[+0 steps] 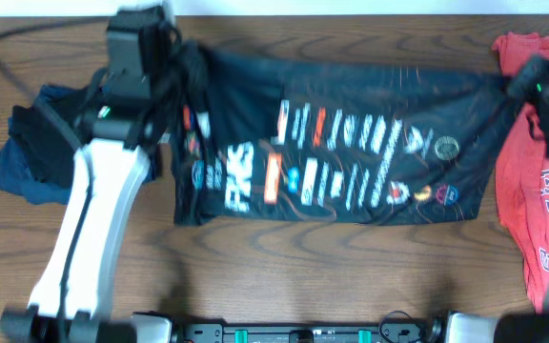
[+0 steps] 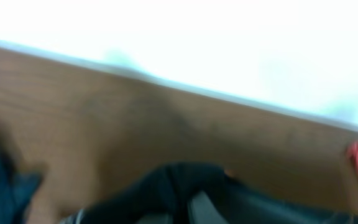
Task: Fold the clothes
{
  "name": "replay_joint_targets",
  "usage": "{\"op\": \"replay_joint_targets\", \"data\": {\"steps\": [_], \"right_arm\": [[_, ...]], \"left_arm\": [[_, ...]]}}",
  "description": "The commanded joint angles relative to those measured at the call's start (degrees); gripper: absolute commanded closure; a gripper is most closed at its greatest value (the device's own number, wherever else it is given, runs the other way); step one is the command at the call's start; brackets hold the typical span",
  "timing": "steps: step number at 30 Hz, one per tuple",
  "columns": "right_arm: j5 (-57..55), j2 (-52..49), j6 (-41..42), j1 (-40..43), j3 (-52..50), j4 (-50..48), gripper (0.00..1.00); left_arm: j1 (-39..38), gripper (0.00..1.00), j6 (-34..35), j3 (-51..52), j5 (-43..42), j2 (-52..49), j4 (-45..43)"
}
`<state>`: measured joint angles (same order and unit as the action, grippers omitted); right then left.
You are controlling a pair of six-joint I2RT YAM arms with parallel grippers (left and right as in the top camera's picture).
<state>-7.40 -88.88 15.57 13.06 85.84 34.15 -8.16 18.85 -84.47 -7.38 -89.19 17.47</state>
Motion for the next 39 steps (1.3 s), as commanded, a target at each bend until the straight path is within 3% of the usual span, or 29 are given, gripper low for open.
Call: {"op": "replay_joint_targets", "data": {"steps": [1, 5, 8, 14, 17, 20, 22, 24, 29, 33, 39], "right_arm": [[1.44, -5.46, 0.28, 0.44, 1.90, -7.65, 0.99], [1.36, -8.59, 1.79, 0.76, 8.44, -13.44, 0.99], [-0.66, -8.61, 2.62, 1.57, 15.28, -15.54, 0.99], [-1.49, -8.61, 2.56, 5.73, 30.05, -11.47, 0.99], [-1.38, -8.61, 1.88, 6.88, 32.59, -5.79, 0.99], [-1.46, -9.03, -0.61, 6.80, 32.37, 2.97, 0.99], [-1.60, -10.01, -0.87, 6.75, 31.93, 10.97, 0.99], [-1.86, -11.65, -0.90, 6.75, 31.06, 18.58, 0.99], [-1.81, -15.76, -2.40, 6.75, 26.58, 32.44, 0.99], [-1.81, -18.10, -2.38, 6.80, 20.46, 40.41, 0.99], [-2.25, -18.27, -2.99, 7.13, 7.78, 41.90, 0.99]], "left_arm": [[2.38, 0.94, 0.15, -1.31, -2.58, -5.27, -12.39], [5.68, 0.94, 11.19, -6.82, -7.61, -9.70, -25.16], [8.33, 0.94, 14.95, -13.75, -8.94, -11.47, -29.83], [13.14, 0.94, 14.62, -28.46, -12.98, -12.70, -25.90], [14.62, 0.94, 14.64, -31.01, -21.94, -12.50, -20.61], [14.88, 0.94, 13.92, -31.01, -33.33, -12.22, -8.96], [14.56, 0.94, 11.28, -30.88, -38.75, -12.28, 4.39], [13.57, 0.94, 4.81, -30.45, -39.54, -12.41, 19.37], [10.23, 0.94, -12.39, -26.47, -39.30, -13.44, 44.78], [7.58, 0.94, -20.48, -18.91, -37.86, -13.55, 54.62], [5.95, 0.94, -21.62, -3.28, -25.44, -13.53, 58.75]]}}
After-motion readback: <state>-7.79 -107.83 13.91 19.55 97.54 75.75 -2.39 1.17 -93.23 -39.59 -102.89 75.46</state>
